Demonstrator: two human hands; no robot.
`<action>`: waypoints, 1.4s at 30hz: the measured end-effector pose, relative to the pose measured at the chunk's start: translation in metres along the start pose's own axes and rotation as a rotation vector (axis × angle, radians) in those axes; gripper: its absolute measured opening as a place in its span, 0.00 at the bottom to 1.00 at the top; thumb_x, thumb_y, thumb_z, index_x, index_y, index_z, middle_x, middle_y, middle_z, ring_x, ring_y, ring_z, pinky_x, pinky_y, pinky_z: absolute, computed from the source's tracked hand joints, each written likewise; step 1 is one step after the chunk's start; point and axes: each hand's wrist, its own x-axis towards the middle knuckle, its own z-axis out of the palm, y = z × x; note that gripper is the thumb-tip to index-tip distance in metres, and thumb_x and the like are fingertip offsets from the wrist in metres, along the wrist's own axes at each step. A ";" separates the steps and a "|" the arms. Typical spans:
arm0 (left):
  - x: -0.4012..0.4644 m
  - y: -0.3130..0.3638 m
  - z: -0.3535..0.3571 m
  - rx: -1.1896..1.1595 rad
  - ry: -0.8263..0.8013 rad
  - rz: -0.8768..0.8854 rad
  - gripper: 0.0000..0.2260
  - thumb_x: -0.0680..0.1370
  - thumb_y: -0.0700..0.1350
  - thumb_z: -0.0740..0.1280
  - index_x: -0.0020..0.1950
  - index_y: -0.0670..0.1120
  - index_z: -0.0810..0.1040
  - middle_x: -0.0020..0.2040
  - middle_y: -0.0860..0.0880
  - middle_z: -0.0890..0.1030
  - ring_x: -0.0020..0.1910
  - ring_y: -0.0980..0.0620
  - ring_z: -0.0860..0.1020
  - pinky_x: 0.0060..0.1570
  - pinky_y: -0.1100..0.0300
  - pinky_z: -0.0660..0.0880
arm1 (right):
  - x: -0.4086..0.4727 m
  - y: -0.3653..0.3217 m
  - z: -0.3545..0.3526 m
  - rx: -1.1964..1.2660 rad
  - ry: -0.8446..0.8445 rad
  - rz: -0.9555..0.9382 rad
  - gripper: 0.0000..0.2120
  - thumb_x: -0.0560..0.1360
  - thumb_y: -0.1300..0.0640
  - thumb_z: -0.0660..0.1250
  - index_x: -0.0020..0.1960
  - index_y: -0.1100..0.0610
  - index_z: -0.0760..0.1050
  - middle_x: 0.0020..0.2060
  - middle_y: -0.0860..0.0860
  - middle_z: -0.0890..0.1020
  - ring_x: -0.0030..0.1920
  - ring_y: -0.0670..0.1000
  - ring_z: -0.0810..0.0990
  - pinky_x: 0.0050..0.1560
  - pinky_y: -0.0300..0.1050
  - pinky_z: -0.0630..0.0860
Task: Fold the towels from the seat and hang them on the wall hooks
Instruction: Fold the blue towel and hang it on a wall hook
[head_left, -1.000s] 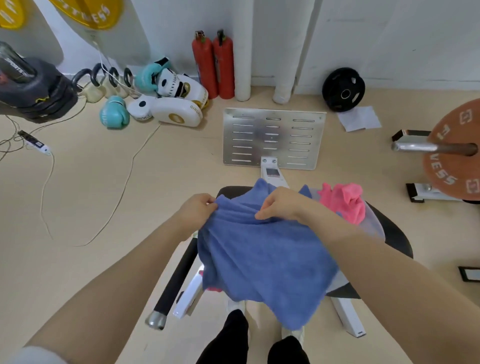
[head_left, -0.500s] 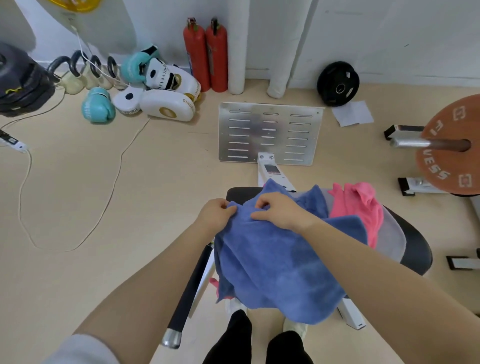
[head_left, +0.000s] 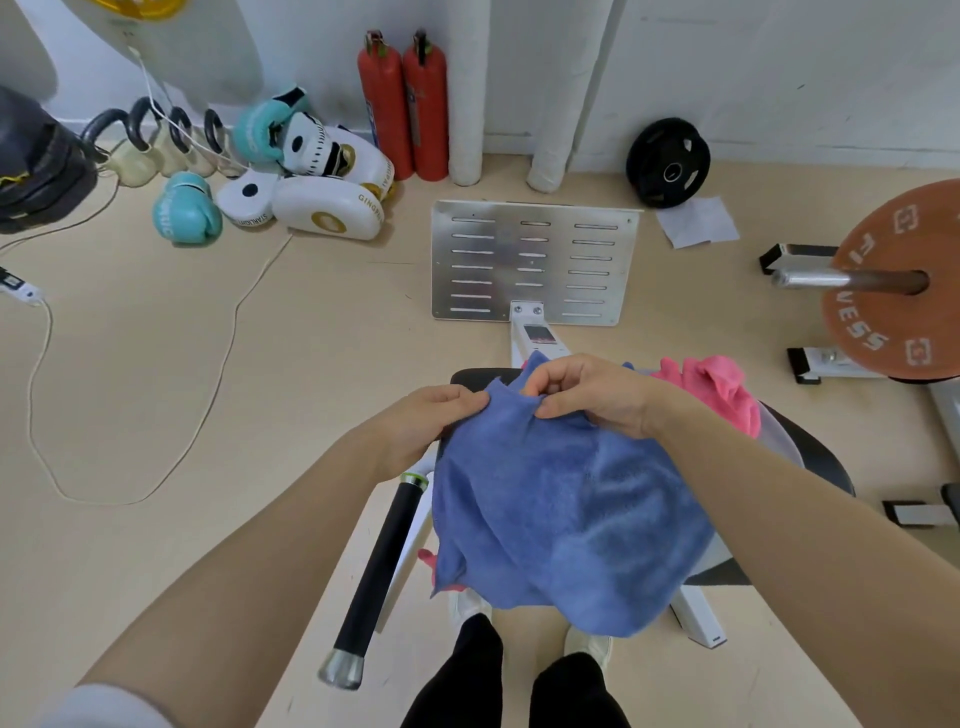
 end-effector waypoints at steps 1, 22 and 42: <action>-0.001 0.001 0.001 -0.031 0.022 0.018 0.10 0.79 0.48 0.62 0.44 0.44 0.78 0.43 0.48 0.79 0.46 0.49 0.74 0.51 0.58 0.70 | -0.001 -0.001 0.000 -0.020 0.006 0.011 0.17 0.74 0.73 0.62 0.38 0.55 0.80 0.33 0.47 0.82 0.36 0.44 0.81 0.41 0.35 0.77; -0.003 0.002 0.010 -0.164 0.412 0.256 0.05 0.73 0.33 0.67 0.42 0.43 0.77 0.40 0.46 0.80 0.38 0.53 0.78 0.41 0.64 0.76 | 0.024 -0.005 0.040 -0.485 0.406 -0.073 0.03 0.71 0.62 0.67 0.41 0.59 0.80 0.32 0.49 0.78 0.33 0.44 0.72 0.36 0.36 0.68; 0.020 -0.031 0.000 0.014 0.505 0.081 0.09 0.76 0.35 0.63 0.53 0.45 0.76 0.47 0.45 0.81 0.46 0.46 0.78 0.50 0.52 0.75 | -0.010 0.013 -0.010 -0.616 0.167 0.431 0.19 0.72 0.46 0.68 0.30 0.53 0.65 0.31 0.47 0.70 0.33 0.47 0.69 0.38 0.41 0.66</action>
